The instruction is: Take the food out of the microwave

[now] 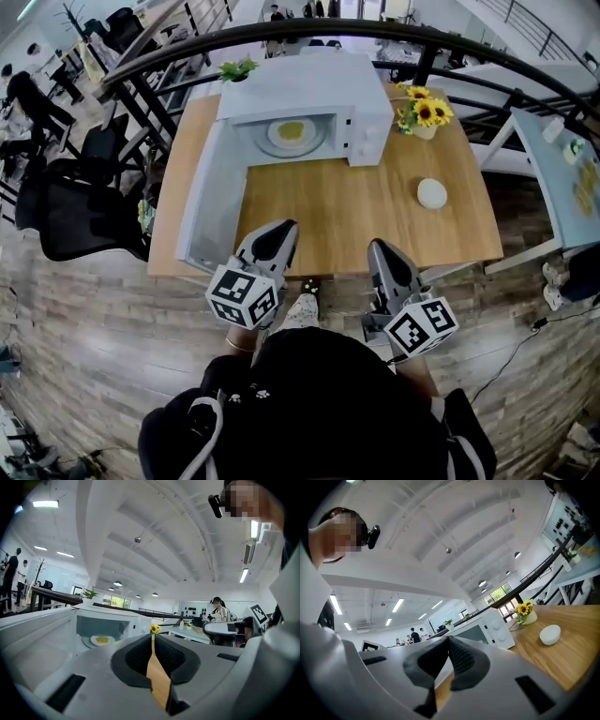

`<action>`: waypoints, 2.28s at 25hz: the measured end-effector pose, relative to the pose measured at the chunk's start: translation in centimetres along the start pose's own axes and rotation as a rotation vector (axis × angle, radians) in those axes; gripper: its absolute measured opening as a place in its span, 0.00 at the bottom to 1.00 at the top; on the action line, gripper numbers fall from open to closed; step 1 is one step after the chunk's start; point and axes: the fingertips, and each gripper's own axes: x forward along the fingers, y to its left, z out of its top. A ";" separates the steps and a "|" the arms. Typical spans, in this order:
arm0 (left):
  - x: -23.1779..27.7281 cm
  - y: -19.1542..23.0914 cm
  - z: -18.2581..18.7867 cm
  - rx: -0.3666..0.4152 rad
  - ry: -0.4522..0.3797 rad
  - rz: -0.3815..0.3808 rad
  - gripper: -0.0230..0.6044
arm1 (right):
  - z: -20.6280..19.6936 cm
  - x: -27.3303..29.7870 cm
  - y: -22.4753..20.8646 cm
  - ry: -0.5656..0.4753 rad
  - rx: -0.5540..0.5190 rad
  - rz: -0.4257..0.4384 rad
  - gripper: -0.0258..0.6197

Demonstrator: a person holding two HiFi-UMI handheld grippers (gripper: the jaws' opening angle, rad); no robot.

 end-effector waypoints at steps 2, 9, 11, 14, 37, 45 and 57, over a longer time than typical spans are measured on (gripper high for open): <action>1.7 1.5 0.5 -0.004 -0.007 0.009 0.08 | 0.6 1.9 -0.9 0.010 -0.019 0.005 0.04; 6.4 7.1 0.8 -0.024 0.015 0.041 0.08 | 1.0 8.9 -3.5 0.048 0.002 0.015 0.04; 7.9 8.5 0.8 -0.026 0.027 0.047 0.08 | 1.1 10.7 -4.4 0.059 0.008 0.010 0.04; 9.8 11.0 0.5 -0.031 0.050 0.058 0.08 | 0.9 13.6 -5.8 0.092 0.006 -0.011 0.05; 19.4 26.6 -5.8 -0.153 0.222 0.221 0.20 | -6.4 33.4 -13.2 0.295 0.022 -0.185 0.20; 22.3 29.0 -8.7 -0.196 0.304 0.254 0.36 | -10.0 37.1 -16.1 0.383 -0.016 -0.254 0.29; 24.1 30.9 -11.1 -0.239 0.382 0.272 0.39 | -13.4 39.4 -20.8 0.467 0.001 -0.422 0.35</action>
